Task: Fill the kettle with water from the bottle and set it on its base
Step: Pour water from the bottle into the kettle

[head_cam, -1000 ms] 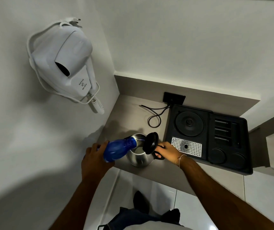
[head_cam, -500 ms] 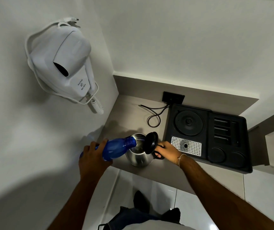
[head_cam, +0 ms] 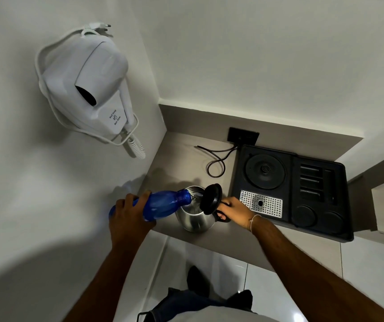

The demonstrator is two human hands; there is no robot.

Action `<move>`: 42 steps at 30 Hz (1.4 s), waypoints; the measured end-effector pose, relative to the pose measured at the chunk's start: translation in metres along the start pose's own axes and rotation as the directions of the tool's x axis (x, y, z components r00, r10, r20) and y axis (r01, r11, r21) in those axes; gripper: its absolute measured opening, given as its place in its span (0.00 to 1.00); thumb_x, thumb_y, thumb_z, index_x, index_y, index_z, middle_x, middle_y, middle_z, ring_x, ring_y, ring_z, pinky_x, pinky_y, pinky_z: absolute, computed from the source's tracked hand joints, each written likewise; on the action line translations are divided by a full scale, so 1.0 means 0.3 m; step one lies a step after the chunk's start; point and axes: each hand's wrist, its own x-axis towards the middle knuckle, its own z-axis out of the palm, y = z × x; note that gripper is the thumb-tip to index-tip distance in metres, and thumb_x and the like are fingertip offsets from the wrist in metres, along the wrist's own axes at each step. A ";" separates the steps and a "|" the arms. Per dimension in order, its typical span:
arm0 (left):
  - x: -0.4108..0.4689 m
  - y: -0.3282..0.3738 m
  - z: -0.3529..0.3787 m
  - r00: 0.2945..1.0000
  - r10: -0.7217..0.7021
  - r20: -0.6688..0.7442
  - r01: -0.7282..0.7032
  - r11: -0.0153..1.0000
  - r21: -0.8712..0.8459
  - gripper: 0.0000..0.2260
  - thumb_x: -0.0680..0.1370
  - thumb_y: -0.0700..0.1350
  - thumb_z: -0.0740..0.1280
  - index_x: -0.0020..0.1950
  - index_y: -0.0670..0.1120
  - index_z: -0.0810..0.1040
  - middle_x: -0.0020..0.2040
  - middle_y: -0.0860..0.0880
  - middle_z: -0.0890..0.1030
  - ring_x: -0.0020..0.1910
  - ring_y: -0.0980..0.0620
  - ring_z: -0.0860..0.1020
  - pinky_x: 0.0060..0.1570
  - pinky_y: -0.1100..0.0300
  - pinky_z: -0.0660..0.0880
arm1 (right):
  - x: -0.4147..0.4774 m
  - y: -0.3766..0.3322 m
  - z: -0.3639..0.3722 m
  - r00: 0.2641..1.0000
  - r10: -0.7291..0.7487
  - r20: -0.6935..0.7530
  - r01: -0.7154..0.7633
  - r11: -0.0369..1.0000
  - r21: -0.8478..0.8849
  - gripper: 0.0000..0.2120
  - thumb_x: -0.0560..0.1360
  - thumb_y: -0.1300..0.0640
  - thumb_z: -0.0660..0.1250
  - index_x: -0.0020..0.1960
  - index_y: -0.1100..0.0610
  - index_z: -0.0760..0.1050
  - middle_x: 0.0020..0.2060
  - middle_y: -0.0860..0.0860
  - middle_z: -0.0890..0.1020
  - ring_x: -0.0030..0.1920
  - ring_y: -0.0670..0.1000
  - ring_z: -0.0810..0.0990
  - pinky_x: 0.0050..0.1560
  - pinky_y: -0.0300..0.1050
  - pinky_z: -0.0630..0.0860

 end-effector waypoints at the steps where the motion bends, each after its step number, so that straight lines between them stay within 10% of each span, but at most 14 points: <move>1: 0.001 -0.001 0.000 1.000 0.006 -0.002 -0.006 1.000 0.000 0.42 0.60 0.53 0.87 0.72 0.51 0.78 0.55 0.44 0.82 0.52 0.38 0.82 0.47 0.44 0.83 | 0.000 0.000 0.000 1.000 -0.001 0.000 0.001 1.000 -0.002 0.20 0.71 0.37 0.68 0.27 0.47 0.75 0.26 0.48 0.77 0.28 0.46 0.73 0.37 0.33 0.72; 28: 0.008 -0.015 0.051 0.997 -0.033 -0.072 0.026 0.996 -0.088 0.41 0.62 0.54 0.85 0.74 0.53 0.76 0.59 0.44 0.81 0.57 0.38 0.80 0.48 0.43 0.83 | 0.008 0.012 -0.005 1.000 0.003 0.029 -0.003 1.000 0.001 0.20 0.84 0.50 0.68 0.34 0.54 0.75 0.29 0.52 0.76 0.30 0.47 0.72 0.44 0.43 0.72; 42: 0.015 -0.010 0.075 0.977 -0.154 -0.147 0.071 0.887 -0.456 0.33 0.66 0.50 0.86 0.67 0.43 0.79 0.54 0.42 0.83 0.52 0.43 0.82 0.56 0.49 0.81 | 0.027 -0.056 0.020 0.985 0.147 -0.087 -0.163 0.965 -0.207 0.35 0.63 0.16 0.66 0.29 0.49 0.80 0.27 0.48 0.83 0.26 0.42 0.79 0.41 0.43 0.76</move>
